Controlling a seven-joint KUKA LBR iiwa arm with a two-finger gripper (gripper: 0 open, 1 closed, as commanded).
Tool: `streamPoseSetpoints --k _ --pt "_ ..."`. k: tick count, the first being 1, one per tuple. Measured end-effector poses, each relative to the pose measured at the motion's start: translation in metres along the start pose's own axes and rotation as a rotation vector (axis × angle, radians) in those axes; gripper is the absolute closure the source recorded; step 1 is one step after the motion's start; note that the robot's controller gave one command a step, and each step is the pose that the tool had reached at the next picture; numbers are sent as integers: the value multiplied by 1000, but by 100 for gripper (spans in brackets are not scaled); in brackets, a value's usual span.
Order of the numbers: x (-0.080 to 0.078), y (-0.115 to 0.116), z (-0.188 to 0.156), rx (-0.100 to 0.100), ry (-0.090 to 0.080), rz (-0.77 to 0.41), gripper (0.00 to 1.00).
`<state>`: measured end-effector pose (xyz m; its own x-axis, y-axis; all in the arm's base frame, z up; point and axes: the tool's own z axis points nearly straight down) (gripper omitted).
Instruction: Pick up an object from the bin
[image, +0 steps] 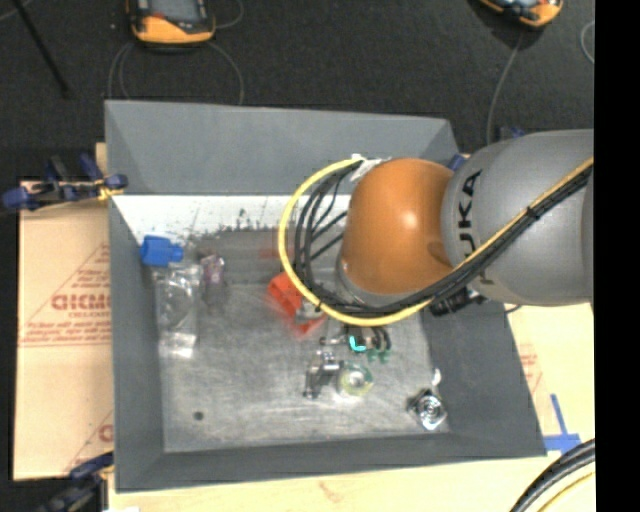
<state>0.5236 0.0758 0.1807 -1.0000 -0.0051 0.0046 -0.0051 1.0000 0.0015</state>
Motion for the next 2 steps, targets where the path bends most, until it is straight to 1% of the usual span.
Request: streamPoseSetpoints --k 1,2 --pt "-38 -84 96 -3 -10 -171 0" --pt "-24 -126 79 5 -10 -263 0"
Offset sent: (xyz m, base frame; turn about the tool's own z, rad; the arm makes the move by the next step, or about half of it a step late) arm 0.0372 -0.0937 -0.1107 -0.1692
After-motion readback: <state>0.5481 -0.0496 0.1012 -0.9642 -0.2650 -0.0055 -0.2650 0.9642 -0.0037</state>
